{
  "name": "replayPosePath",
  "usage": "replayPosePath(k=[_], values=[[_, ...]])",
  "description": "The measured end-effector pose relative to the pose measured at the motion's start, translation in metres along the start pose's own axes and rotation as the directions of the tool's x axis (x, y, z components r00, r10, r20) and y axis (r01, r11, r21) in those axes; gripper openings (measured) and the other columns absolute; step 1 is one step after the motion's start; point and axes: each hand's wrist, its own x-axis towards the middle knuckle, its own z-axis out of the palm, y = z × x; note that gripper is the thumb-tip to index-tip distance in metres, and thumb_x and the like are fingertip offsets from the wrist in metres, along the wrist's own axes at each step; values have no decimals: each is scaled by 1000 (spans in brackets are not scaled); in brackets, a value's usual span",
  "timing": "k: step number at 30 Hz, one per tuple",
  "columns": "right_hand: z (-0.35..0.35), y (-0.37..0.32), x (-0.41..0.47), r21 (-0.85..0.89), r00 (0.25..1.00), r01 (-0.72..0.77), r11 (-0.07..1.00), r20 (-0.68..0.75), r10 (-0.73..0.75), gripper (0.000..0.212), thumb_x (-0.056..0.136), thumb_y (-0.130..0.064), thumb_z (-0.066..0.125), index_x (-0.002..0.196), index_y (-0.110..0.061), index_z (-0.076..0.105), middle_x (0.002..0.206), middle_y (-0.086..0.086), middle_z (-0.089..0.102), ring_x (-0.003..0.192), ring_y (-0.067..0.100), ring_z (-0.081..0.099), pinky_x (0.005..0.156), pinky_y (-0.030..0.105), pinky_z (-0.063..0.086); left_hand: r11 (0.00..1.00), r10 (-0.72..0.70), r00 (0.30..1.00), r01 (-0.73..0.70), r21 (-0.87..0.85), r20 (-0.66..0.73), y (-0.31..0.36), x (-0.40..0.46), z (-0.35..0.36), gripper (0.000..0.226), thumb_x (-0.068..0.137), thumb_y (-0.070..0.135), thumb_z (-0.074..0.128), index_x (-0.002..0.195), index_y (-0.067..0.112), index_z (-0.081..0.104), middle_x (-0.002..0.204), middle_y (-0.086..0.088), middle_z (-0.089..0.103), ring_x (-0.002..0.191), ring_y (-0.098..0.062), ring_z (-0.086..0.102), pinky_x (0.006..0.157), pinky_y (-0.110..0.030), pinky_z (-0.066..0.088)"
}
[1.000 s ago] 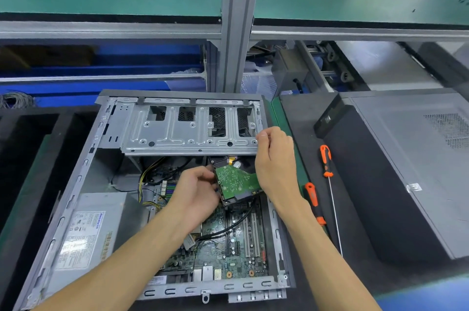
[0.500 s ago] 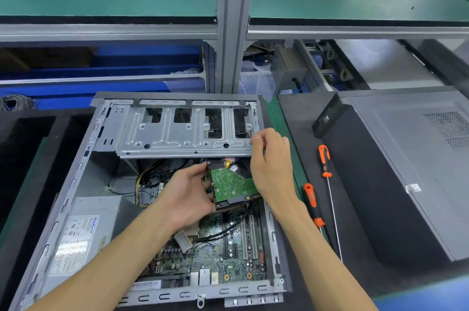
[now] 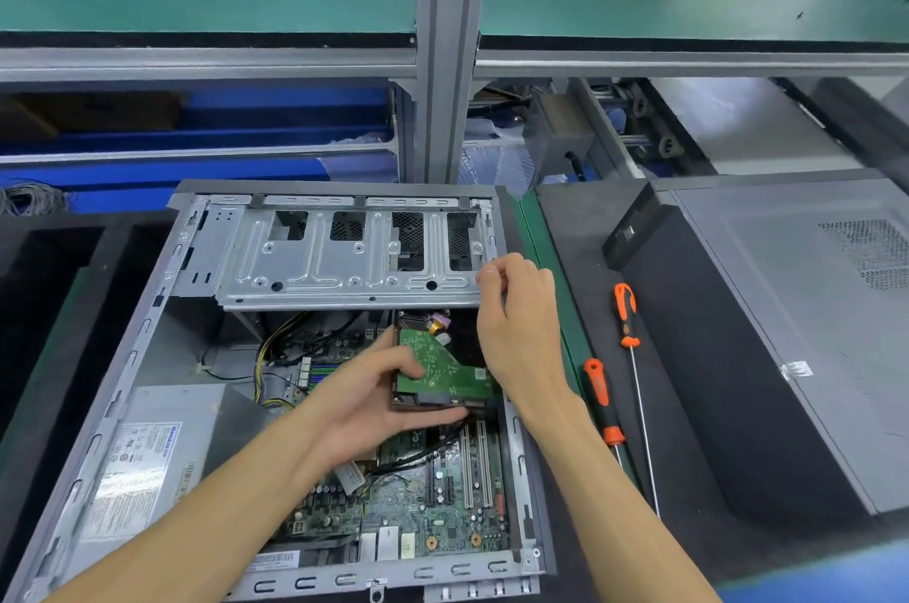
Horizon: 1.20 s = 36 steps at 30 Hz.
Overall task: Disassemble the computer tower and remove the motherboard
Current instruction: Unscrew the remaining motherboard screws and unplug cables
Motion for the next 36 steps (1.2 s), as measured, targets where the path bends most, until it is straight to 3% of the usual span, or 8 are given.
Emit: replayPosePath(k=[6,10,17,21,25,28,32,36], values=[[1,0,1,19,1000,-6,1000,7,6,21,106,-25,41,89,-22,53,83,-11,52,85,12,39,74,32,34,1000,24,994,-25,-5,-111,2,1,-3,56,62,-13,70,107,17,57,123,-27,63,108,-52,62,86,-66,49],[0,0,1,28,1000,-10,1000,10,10,23,106,-26,40,88,-21,53,82,-10,52,86,13,40,76,34,38,996,26,991,-37,-83,-129,-4,-6,-3,33,52,-13,80,74,7,65,103,-24,71,101,-51,65,87,-69,48],[0,0,-1,38,1000,-20,999,3,20,23,106,-26,39,88,-22,53,84,-10,53,87,12,42,77,36,40,969,19,972,-76,-235,-235,-28,-4,5,96,65,-17,65,149,18,34,152,-9,33,109,-51,60,85,-72,47],[0,0,-1,38,1000,-7,999,7,7,23,106,-25,40,87,-22,51,83,-10,53,87,11,41,76,34,38,966,14,988,-52,-252,-153,-18,-12,6,59,63,-15,63,113,15,52,140,-22,45,102,-58,62,85,-69,48],[-1,0,-2,51,1000,-12,999,5,12,22,107,-25,39,89,-21,52,84,-11,54,91,6,42,75,31,38,978,63,987,-91,-188,-151,-6,-12,6,40,71,-16,58,99,13,52,139,-8,39,108,-49,63,83,-71,48],[0,0,-3,49,1000,-8,999,7,8,22,107,-25,38,90,-21,52,86,-11,54,91,6,42,77,32,39,990,39,988,-59,-129,-150,-3,-12,6,35,69,-15,59,90,12,52,142,-3,36,120,-45,52,82,-72,48],[0,0,-3,39,1000,-14,999,5,13,23,107,-24,38,91,-19,53,86,-9,55,88,13,41,78,35,39,999,0,991,-6,-44,-133,4,-10,9,36,69,-13,58,93,12,49,138,-14,41,99,-50,66,82,-70,49],[-2,-2,-4,29,1000,-12,1000,0,12,24,107,-24,37,89,-18,51,84,-9,52,87,15,40,77,35,39,999,38,985,-42,-19,-169,3,-4,12,31,70,-13,57,87,12,50,139,-9,38,118,-46,51,80,-71,50]])
